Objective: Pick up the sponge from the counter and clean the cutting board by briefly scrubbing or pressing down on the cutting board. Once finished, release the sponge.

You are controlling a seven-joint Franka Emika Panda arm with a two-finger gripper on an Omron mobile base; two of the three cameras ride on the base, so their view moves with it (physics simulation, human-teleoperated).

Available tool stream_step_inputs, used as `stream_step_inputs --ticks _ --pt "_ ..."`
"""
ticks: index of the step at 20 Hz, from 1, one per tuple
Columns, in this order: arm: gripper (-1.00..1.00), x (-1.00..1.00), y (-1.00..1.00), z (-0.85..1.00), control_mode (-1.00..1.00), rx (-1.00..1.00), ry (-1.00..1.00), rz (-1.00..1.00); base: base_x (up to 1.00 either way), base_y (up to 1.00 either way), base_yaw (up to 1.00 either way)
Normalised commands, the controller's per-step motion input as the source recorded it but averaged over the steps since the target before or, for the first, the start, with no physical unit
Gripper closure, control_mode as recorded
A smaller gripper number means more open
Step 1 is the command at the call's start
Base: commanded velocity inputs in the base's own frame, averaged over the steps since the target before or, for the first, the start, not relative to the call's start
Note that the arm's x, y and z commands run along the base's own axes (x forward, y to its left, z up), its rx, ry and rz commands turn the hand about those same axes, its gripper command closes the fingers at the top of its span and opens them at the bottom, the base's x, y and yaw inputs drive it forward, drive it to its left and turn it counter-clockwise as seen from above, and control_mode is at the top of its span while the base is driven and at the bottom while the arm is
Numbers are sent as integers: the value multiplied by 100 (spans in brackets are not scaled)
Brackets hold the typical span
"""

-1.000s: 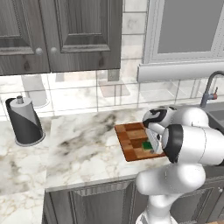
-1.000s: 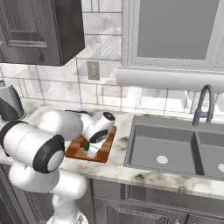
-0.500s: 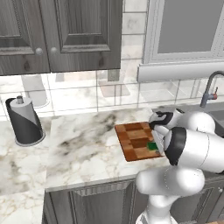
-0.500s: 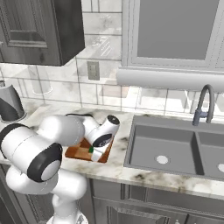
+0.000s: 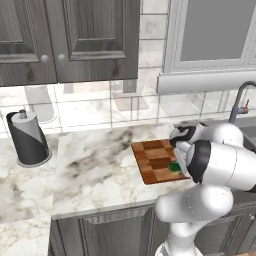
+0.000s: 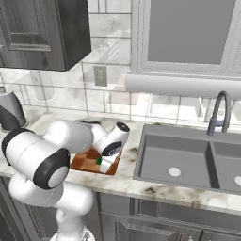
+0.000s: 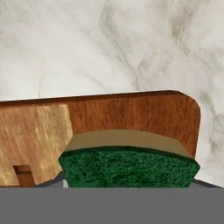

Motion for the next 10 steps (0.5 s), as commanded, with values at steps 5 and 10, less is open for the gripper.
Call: stream_step_inputs --ticks 5,10 --pt "100 0 -3 -31 -100 -1 0 0 0 0 0" --pt "100 24 0 -29 -100 0 0 0 0 0 0"
